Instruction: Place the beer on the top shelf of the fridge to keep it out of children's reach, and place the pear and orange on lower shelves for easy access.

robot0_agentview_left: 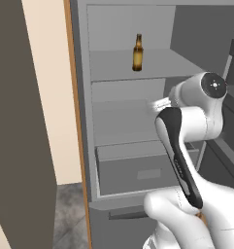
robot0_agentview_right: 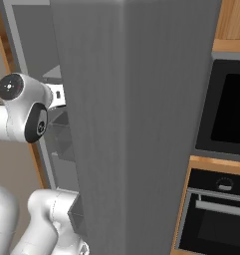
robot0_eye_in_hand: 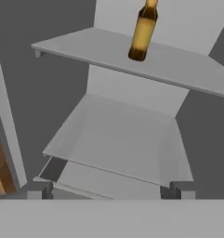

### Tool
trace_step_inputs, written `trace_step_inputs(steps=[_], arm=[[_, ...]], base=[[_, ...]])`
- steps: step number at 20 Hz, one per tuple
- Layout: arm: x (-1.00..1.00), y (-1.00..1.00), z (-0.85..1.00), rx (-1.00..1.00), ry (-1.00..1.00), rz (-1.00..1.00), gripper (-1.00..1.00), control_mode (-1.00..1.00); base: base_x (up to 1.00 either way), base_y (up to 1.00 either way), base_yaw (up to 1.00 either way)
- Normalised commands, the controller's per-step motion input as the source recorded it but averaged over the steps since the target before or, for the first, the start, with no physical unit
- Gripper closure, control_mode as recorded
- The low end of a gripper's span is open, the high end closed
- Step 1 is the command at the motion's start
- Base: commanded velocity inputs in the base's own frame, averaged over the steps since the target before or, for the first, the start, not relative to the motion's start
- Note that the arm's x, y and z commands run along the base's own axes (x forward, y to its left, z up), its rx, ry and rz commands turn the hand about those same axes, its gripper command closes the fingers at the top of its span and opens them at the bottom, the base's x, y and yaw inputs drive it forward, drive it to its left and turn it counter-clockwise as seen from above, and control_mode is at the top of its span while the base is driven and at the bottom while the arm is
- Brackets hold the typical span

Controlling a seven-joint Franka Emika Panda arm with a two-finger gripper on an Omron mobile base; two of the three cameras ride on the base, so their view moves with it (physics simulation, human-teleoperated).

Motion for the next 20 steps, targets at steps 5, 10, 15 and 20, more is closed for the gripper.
trace_step_inputs(steps=[5, 10, 15, 20], arm=[[-0.41, 0.14, -0.13, -0.05, 0.26, 0.0, -1.0, -1.0], [-0.27, 0.07, -0.04, -0.02, 0.12, 0.01, -1.0, 1.0], [0.0, 0.0, 0.0, 0.0, 0.0, 0.0, -1.0, 1.0], [0.0, 0.0, 0.0, 0.0, 0.0, 0.0, -1.0, 1.0]], base=[[0.0, 0.0, 0.0], [-0.33, 0.07, 0.02], [-1.0, 0.37, 0.1], [-1.0, 0.34, 0.01]])
